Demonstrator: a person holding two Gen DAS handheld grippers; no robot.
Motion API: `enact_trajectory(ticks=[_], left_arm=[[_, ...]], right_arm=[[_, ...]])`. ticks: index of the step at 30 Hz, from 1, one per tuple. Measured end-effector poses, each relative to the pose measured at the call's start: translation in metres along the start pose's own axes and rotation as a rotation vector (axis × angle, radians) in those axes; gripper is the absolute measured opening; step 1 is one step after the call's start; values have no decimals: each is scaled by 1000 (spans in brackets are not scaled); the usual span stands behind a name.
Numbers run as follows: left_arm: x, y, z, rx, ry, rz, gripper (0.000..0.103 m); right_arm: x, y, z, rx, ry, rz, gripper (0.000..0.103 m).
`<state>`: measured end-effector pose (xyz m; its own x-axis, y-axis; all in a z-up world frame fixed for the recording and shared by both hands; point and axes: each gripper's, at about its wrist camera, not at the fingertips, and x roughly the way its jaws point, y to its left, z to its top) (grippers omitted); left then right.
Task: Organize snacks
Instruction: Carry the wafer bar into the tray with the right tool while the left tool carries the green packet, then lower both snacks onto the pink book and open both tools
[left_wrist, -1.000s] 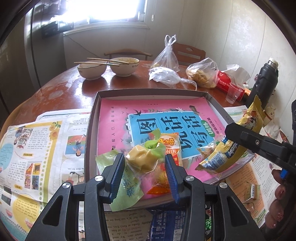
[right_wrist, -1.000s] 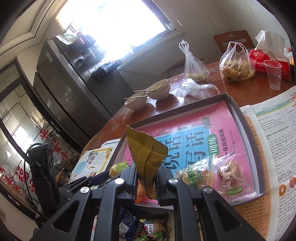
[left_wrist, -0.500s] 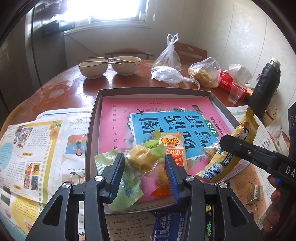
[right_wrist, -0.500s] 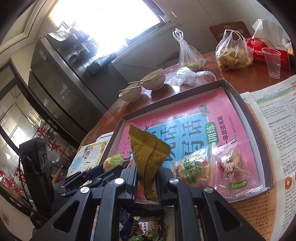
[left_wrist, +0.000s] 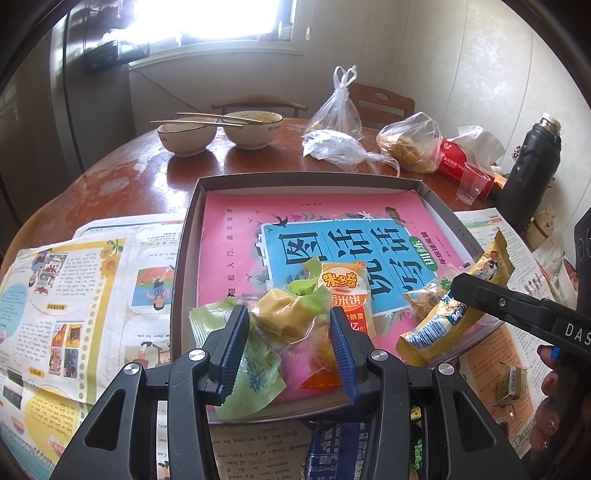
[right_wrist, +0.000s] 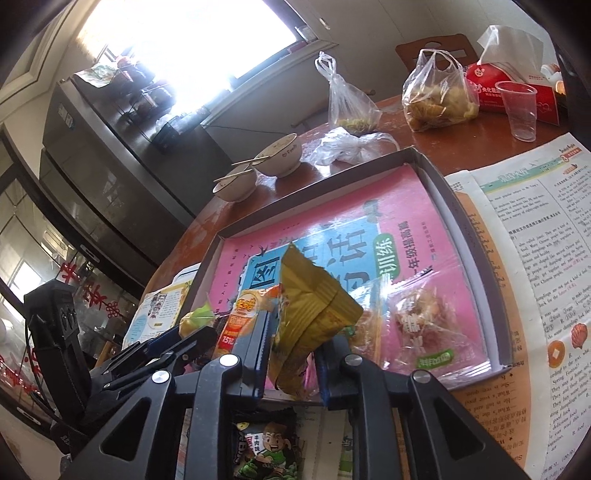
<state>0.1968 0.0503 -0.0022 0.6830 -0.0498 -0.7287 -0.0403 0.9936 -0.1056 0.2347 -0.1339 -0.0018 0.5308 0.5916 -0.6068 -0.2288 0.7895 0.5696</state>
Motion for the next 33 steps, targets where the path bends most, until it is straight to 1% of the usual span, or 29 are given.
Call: enact_trajectory(ticks=[2,4,6,9,13,24,28,33], left_arm=[[0,0,0,0,1,1,47],[-1,0,0,-2,2,2,47],[-1,0,-1,-4,5,0,47],[-2,0,-2,-5,6,1,47],[-2,0,-1,-6,9,0,48],[-8,1,-1,-17,9,-11,48],[-11,0,-2,-19,6,-23,48],[-15,0,-2,-21,-1,-27,49]], right_arm=[[-2,-2,0,5,0,-4,25],[-5,-5,0,14,-5,-12,31],[-8,-7,1,23,-12,-13,33],[-13,-10,3,27,-24,-29,35],[-16,-12,4,31,-25,-30,36],[-19,2,2,-49,-25,-50,46],[-19,10,1,-92,-29,-70,46],[-20,14,0,-110,-30,-73,47]])
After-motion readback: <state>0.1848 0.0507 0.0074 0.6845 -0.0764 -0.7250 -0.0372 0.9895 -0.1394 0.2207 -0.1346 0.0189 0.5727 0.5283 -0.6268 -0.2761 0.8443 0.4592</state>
